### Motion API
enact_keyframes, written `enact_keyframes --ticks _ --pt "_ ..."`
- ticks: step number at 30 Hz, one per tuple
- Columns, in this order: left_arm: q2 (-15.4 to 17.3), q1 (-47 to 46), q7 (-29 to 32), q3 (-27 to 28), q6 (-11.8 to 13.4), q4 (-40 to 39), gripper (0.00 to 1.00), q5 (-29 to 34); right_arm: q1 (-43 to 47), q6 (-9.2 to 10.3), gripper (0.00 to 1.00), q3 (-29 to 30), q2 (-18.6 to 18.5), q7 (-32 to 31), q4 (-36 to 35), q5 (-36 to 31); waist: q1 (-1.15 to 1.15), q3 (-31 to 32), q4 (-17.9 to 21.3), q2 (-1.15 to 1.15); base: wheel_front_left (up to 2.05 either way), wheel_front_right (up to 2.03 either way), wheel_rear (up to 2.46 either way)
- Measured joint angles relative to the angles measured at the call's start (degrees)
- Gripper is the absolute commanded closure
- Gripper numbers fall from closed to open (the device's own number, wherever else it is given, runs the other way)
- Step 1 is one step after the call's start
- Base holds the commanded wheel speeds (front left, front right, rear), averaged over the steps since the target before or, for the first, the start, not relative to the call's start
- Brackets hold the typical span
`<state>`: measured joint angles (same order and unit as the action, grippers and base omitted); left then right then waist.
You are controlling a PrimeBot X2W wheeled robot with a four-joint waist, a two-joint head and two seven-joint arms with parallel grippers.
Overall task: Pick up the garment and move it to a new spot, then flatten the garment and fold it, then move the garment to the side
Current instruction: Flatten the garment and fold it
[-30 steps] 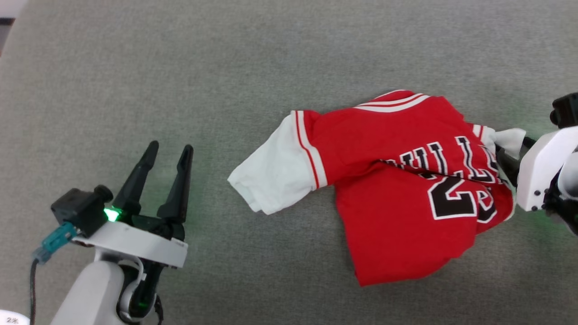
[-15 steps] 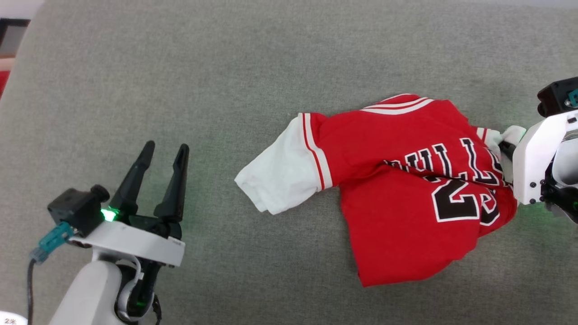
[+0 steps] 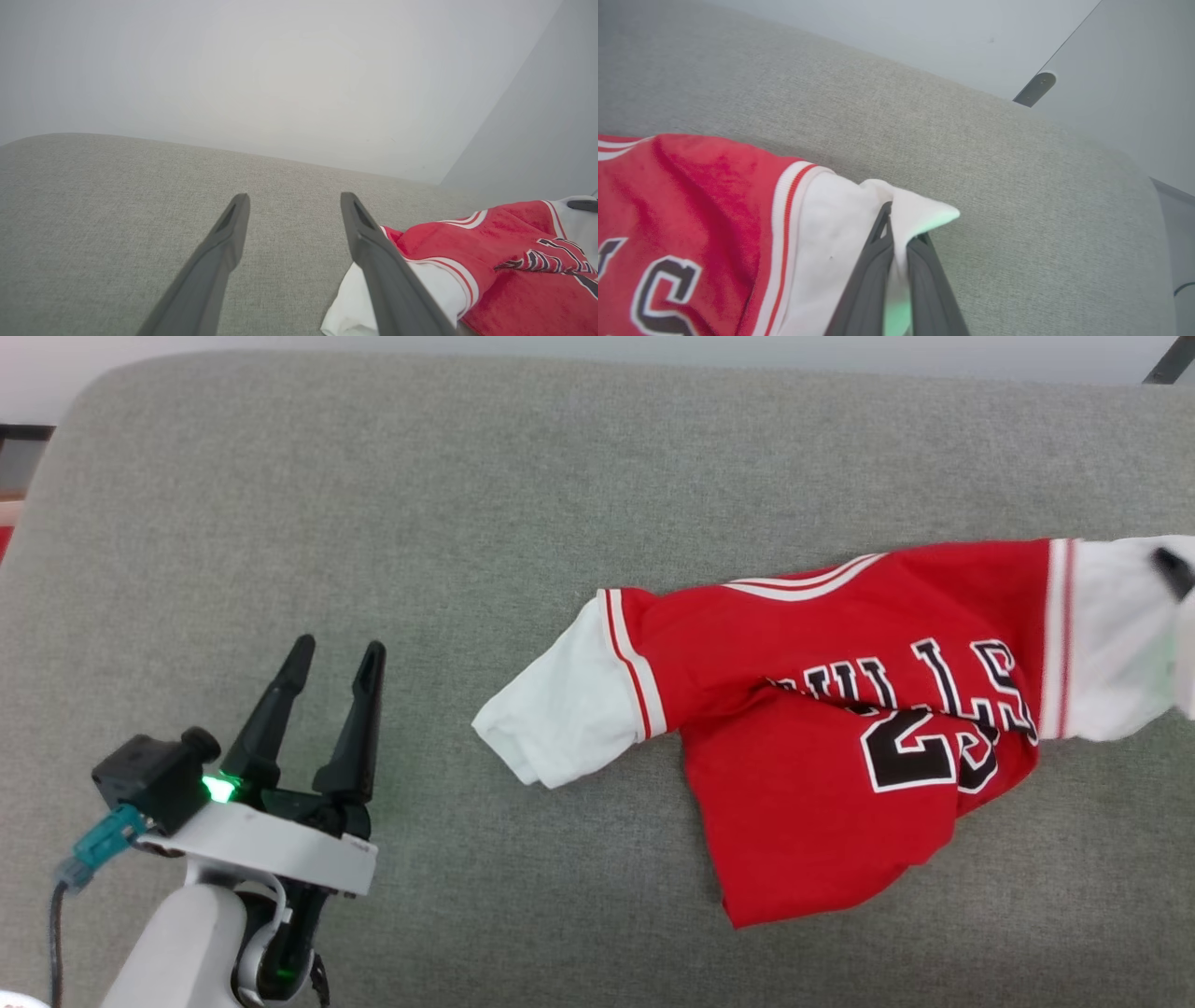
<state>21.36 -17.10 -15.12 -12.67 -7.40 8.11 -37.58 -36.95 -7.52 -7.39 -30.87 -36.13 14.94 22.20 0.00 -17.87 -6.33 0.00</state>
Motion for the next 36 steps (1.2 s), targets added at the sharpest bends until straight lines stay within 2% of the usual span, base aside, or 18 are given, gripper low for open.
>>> enact_keyframes --ticks 7,13,14,15,17,22,27,36 --pt "-0.1 0.0 0.0 -0.3 0.0 0.0 0.0 0.0 1.6 0.0 1.0 5.4 -1.1 2.4 3.9 -2.7 0.0 0.0 -0.4 0.0 0.0 0.0 0.0" --pt "-0.1 0.0 0.0 -0.7 0.0 -0.1 0.0 -0.2 2.4 0.0 1.0 9.3 0.0 4.7 8.8 -4.6 0.0 -0.2 -1.2 0.0 0.0 0.0 0.0" --pt "-0.1 0.0 0.0 -0.8 0.0 0.0 0.0 -0.2 2.4 0.0 0.85 9.7 0.5 5.0 9.8 -4.9 0.0 -0.2 -1.2 0.0 0.0 0.0 0.0" --pt "-0.1 0.0 0.0 -0.9 0.0 0.1 0.0 -0.2 2.5 0.0 0.61 9.8 0.8 5.3 10.6 -5.2 0.0 -0.2 -1.3 0.0 0.0 0.0 0.0" --pt "-0.1 0.0 0.0 -1.2 0.0 0.5 0.0 -0.2 2.5 0.0 0.0 9.8 1.1 6.1 12.1 -5.1 0.0 -0.1 -1.3 0.0 0.0 0.0 0.0" --pt "0.6 -0.2 0.0 -1.8 0.0 1.0 0.0 -0.8 2.0 0.0 0.0 8.9 2.0 6.9 14.1 -5.0 0.0 0.5 -0.8 0.0 0.0 0.0 0.0" --pt "1.9 -0.2 0.0 -2.1 0.0 1.1 0.0 -1.2 2.0 0.0 0.0 8.1 1.8 8.0 13.0 -4.5 0.0 1.7 0.2 0.0 0.0 0.0 0.0" --pt "5.4 0.7 1.0 -3.8 0.0 0.9 0.0 -3.3 8.2 0.0 0.0 7.3 3.3 13.6 2.2 -1.6 0.0 5.0 2.6 0.0 0.0 0.0 0.0"
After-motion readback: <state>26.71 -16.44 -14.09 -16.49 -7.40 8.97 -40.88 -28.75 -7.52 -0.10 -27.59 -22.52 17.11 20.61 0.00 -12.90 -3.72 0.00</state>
